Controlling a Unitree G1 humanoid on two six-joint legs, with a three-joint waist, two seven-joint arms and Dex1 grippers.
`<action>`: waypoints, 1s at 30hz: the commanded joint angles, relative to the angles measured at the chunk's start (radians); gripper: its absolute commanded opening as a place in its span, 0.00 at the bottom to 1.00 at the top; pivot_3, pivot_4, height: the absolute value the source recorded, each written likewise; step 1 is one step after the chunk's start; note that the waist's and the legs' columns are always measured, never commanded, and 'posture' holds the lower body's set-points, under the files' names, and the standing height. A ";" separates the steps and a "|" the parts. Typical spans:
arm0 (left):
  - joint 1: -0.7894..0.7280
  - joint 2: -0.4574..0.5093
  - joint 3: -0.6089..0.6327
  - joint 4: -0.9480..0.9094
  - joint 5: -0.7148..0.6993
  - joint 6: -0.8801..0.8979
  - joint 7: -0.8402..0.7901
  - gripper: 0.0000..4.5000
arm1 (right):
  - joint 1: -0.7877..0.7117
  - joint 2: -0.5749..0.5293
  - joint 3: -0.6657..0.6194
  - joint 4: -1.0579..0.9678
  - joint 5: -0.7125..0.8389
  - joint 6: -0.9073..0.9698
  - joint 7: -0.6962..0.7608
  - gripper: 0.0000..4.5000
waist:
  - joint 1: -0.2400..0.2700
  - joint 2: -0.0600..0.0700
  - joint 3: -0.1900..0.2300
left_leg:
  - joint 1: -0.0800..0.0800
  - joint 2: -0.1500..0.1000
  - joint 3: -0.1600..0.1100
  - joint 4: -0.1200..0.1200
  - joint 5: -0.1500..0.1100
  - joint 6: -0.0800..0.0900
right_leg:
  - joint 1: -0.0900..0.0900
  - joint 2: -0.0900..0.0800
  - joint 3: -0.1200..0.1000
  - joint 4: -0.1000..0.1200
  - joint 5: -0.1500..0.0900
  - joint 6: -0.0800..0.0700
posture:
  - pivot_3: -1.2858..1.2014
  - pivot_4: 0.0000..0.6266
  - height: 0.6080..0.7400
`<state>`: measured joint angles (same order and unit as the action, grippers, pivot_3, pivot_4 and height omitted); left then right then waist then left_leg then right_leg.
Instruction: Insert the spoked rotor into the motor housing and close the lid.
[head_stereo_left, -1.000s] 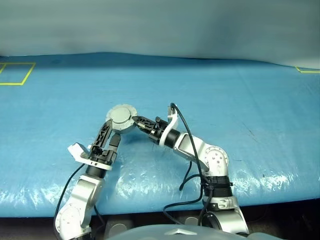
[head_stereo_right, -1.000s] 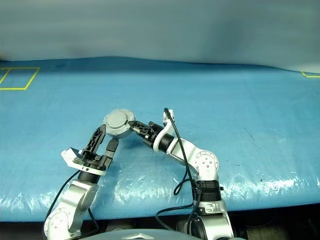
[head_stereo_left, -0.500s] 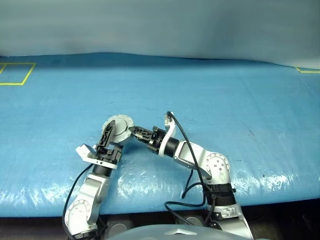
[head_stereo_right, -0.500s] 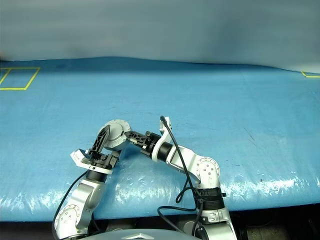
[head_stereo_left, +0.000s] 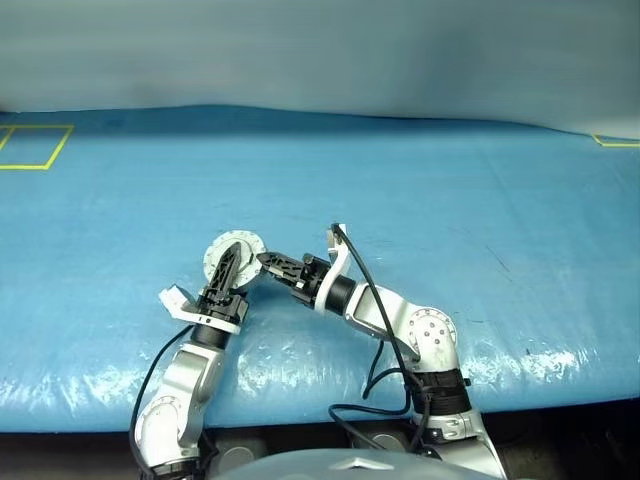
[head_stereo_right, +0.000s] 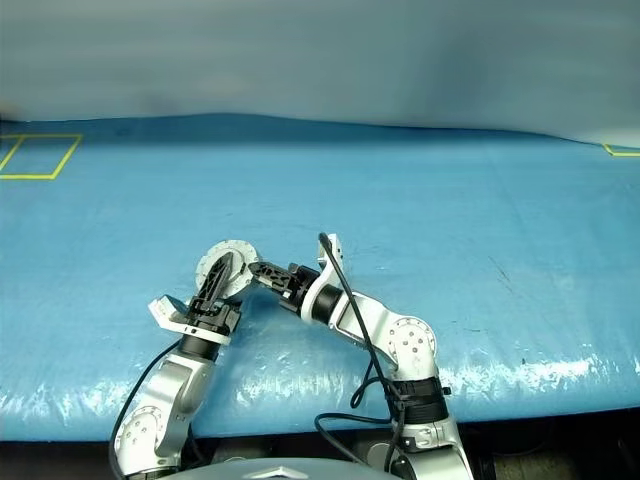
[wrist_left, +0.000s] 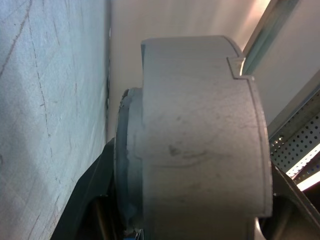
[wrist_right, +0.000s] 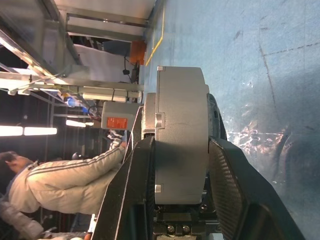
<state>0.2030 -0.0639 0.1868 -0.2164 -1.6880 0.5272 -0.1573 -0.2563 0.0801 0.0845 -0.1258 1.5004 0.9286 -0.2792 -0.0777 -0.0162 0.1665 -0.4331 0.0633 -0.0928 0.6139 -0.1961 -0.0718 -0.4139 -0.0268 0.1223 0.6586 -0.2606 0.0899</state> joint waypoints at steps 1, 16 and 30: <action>-0.009 -0.071 -0.002 -0.051 0.038 -0.051 0.045 0.53 | 0.008 0.014 0.000 -0.074 -0.045 -0.033 0.056 0.43 | 0.001 0.000 0.000 | 0.000 0.000 0.000 0.000 0.000 0.000 | 0.000 0.000 0.000 0.000 0.000 0.000 | 0.52 0.24 1.00; -0.523 0.097 0.148 0.370 0.210 -0.092 0.132 0.53 | 0.107 -0.349 0.266 -0.312 -0.832 -0.288 0.378 1.00 | 0.021 -0.001 0.000 | 0.000 -0.001 -0.001 0.002 0.002 -0.001 | 0.002 0.000 0.000 -0.001 0.004 0.009 | 0.52 0.24 1.00; -1.028 0.179 0.280 1.039 0.541 -0.208 -0.032 0.53 | 0.259 -0.342 0.337 -0.279 -1.291 -0.567 0.397 1.00 | 0.017 -0.004 0.002 | 0.000 -0.002 -0.002 -0.001 0.002 -0.002 | 0.001 0.000 -0.001 -0.002 0.005 0.011 | 0.52 0.24 1.00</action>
<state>-0.7618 0.0968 0.4543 0.7984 -1.1834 0.3458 -0.1361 -0.0049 -0.2673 0.4118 -0.3972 0.2484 0.4047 0.1097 -0.0602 -0.0205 0.1683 -0.4332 0.0615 -0.0946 0.6124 -0.1937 -0.0745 -0.4128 -0.0264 0.1216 0.6564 -0.2558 0.1008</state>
